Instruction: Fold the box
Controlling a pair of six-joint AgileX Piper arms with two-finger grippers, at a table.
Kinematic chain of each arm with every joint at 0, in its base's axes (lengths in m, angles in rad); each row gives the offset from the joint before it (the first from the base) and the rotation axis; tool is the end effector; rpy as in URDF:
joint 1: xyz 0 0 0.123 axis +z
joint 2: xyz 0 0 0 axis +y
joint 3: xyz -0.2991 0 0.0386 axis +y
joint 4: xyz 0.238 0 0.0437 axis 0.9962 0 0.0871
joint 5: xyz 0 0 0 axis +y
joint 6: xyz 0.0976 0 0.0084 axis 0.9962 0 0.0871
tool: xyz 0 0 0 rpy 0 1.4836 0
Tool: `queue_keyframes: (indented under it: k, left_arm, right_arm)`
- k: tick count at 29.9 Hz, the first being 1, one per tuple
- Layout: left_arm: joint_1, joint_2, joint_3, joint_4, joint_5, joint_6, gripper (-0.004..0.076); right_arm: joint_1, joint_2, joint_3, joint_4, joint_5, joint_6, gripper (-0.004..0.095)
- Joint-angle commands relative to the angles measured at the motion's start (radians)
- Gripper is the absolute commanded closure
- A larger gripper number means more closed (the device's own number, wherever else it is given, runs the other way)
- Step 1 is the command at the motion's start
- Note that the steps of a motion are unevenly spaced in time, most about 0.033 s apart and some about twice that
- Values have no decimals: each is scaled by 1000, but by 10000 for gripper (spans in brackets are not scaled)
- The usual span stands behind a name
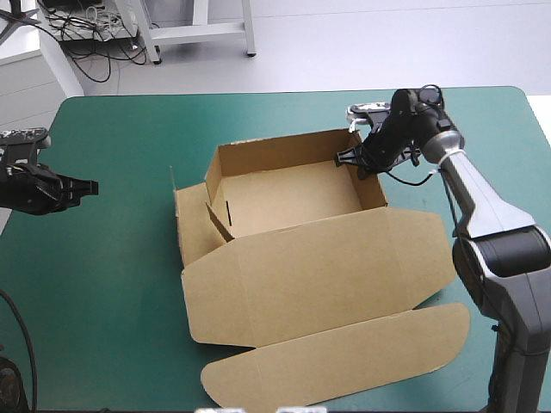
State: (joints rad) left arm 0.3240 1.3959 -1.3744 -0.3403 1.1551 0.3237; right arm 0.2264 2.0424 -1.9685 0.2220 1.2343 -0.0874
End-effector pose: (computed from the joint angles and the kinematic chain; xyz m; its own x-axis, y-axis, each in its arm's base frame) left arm 0.2652 0.0575 0.3811 -0.8461 -0.1027 -0.5230 -0.0108 0.9844 -0.1758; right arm 0.4284 0.1196 0.3081 -0.9090 -0.2224 -0.3525 -0.3023 0.9341 0.1901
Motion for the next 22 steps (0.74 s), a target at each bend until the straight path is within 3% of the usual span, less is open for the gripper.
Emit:
queue_keyframes:
  k: [1,5,7,12,15,22]
  left_arm:
    - [2,-31,-24,-18,-35,1,724]
    - [2,-31,-24,-18,-19,1,667]
    - [2,-31,-24,-20,-19,1,596]
    - [2,-23,-24,-98,-15,-1,297]
    - [2,-14,-24,-197,-15,-37,158]
    - [2,-9,-24,-528,38,3,134]
  right_arm:
    - [-70,-167,-31,113,19,-34,909]
    - [-151,-262,-31,187,19,-72,909]
    - [-188,-312,-31,213,19,-88,909]
    - [-242,-400,-31,255,19,-95,910]
    - [-247,-429,-31,277,19,-97,909]
    - [-246,-434,-28,383,19,-97,909]
